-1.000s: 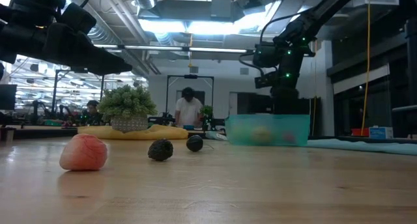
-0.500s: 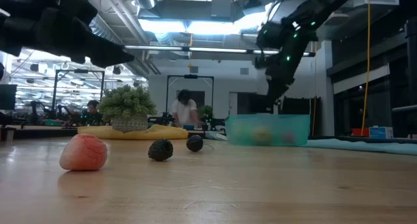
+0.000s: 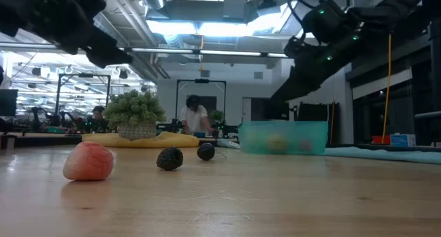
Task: Pick and placing Produce into tupperware
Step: Put the red strawberry into the blue bin
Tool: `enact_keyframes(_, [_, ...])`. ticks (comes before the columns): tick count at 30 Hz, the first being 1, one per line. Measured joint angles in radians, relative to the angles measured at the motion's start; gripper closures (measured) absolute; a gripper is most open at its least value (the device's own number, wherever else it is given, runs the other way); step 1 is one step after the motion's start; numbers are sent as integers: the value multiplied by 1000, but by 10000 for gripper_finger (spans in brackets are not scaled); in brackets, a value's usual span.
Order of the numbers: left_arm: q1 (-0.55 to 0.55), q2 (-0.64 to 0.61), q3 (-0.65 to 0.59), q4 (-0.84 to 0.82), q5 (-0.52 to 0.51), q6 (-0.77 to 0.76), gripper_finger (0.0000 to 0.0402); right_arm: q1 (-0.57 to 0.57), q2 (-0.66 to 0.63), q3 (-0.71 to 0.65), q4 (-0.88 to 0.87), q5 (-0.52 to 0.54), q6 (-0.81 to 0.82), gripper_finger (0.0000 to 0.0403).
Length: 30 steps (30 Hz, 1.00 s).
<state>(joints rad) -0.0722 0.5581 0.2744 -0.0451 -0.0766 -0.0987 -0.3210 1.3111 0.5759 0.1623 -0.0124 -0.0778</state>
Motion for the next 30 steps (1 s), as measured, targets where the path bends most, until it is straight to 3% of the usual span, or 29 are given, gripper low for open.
enact_keyframes(11, [-338, 11, 0, -35, -380, -345, 104, 180, 1, -44, 116, 4, 18, 165])
enact_keyframes(15, [-486, 62, 0, -8, -528, -428, 104, 228, 1, -44, 119, 56, 18, 165])
enact_keyframes(21, [-674, 261, 94, 16, -730, -515, 104, 268, 1, -44, 119, 71, 17, 165])
enact_keyframes(25, [-751, 447, 216, -2, -794, -604, 104, 290, 1, -44, 119, 72, 15, 165])
enact_keyframes(30, [-812, 695, 401, -143, -842, -853, 104, 321, 1, -44, 118, 72, 14, 165])
